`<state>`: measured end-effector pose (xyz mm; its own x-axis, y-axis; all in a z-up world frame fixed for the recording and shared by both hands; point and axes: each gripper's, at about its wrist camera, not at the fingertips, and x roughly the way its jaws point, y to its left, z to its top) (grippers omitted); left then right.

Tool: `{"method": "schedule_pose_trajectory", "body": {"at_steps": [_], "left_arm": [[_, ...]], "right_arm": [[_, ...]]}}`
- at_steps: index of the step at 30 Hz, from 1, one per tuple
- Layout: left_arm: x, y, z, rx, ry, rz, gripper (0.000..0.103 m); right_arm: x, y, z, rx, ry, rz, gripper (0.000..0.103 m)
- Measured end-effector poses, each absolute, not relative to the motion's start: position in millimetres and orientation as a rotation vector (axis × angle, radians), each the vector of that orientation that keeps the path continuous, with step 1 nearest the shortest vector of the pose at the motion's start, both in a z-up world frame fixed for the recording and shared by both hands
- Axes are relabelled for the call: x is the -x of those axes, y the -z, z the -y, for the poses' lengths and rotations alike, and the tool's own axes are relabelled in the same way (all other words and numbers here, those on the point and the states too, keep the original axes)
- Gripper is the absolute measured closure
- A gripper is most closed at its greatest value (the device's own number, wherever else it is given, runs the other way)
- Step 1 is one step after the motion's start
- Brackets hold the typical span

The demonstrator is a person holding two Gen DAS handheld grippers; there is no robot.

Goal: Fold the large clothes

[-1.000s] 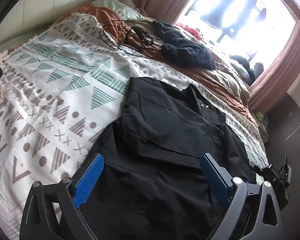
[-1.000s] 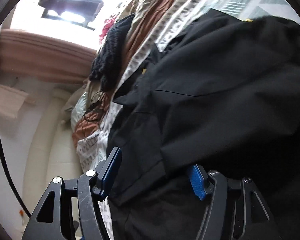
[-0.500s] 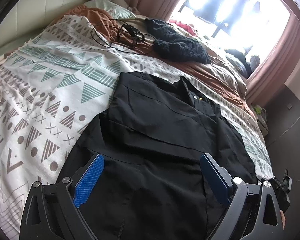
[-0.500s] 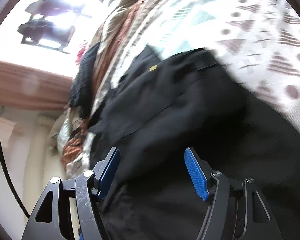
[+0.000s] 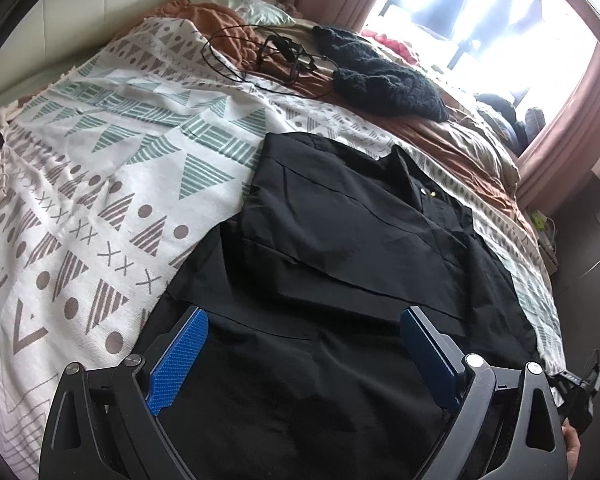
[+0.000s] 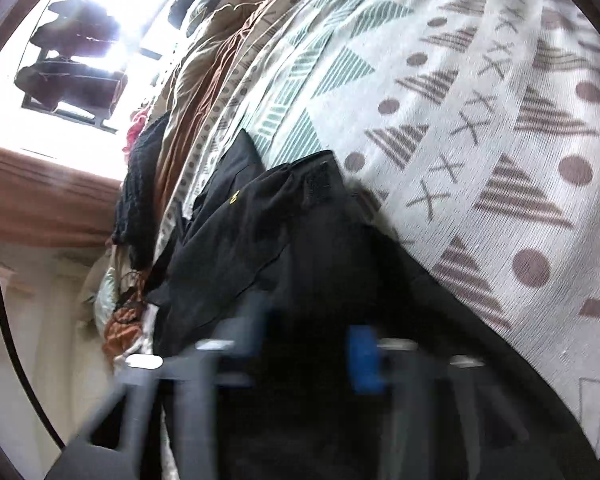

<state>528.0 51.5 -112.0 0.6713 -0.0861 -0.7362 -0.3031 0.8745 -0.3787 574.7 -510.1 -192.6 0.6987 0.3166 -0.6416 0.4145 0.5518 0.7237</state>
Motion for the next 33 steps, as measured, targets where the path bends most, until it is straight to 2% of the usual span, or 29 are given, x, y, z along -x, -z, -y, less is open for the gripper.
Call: {"method": "schedule_pose_trajectory", "body": {"at_steps": [5, 16, 21, 33], "left_arm": [[-524.2, 114.6, -63.7, 0.525, -0.152, -0.839, 0.006], [-503.5, 112.1, -111.3, 0.561, -0.202, -0.821, 0.006], [-494.4, 114.3, -141.3, 0.572, -0.230, -0.818, 0.006], [-470.0, 118.1, -187.6, 0.602, -0.306, -0.804, 0.006]], "right_arm": [[-571.3, 162.9, 498.7, -0.943, 0.052, -0.715, 0.091], [-568.2, 79.5, 411.7, -0.795, -0.183, -0.531, 0.093], [-577.6, 61.5, 349.5, -0.715, -0.289, -0.534, 0.093], [-597.3, 68.6, 211.2, -0.555, -0.504, -0.626, 0.093]]}}
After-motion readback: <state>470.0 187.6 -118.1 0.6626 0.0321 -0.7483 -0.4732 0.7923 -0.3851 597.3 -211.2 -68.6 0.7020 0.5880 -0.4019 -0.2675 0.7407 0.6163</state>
